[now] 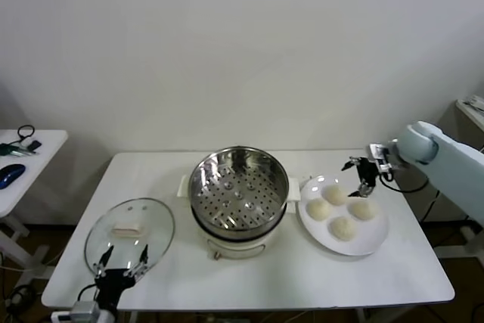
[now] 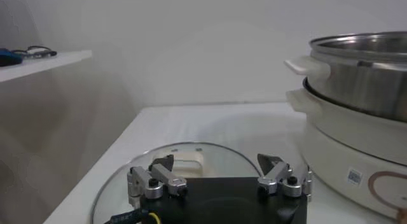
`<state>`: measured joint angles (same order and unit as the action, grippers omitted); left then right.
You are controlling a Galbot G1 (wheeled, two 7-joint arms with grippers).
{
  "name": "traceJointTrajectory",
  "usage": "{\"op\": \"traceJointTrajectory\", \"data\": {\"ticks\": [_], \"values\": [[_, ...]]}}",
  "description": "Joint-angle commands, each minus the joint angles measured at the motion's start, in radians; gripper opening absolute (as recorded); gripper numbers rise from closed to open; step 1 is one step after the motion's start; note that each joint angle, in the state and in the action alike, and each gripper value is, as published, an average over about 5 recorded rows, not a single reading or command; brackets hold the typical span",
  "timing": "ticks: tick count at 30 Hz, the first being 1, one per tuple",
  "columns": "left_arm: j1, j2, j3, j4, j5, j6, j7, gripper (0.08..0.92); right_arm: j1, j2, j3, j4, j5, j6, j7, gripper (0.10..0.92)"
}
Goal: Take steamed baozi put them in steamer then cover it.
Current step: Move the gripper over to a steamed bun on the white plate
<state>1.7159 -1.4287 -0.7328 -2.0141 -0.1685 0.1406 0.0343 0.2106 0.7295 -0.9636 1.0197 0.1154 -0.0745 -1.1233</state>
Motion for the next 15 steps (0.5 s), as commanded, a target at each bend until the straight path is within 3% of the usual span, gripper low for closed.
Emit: {"op": "traceJointTrajectory", "data": {"ticks": [1,15], "values": [[-0.005,0.001,-0.009,0.001,-0.001,0.005,0.001,0.823,0.085,0.162,-0.158,-0.262,0.028,0.005,-0.089,0.823],[-0.017,-0.006,-0.012,0.031,0.001,0.014,-0.011,0.823,-0.077,0.359,0.016,-0.489,-0.138,0.034,-0.035,0.823]]}}
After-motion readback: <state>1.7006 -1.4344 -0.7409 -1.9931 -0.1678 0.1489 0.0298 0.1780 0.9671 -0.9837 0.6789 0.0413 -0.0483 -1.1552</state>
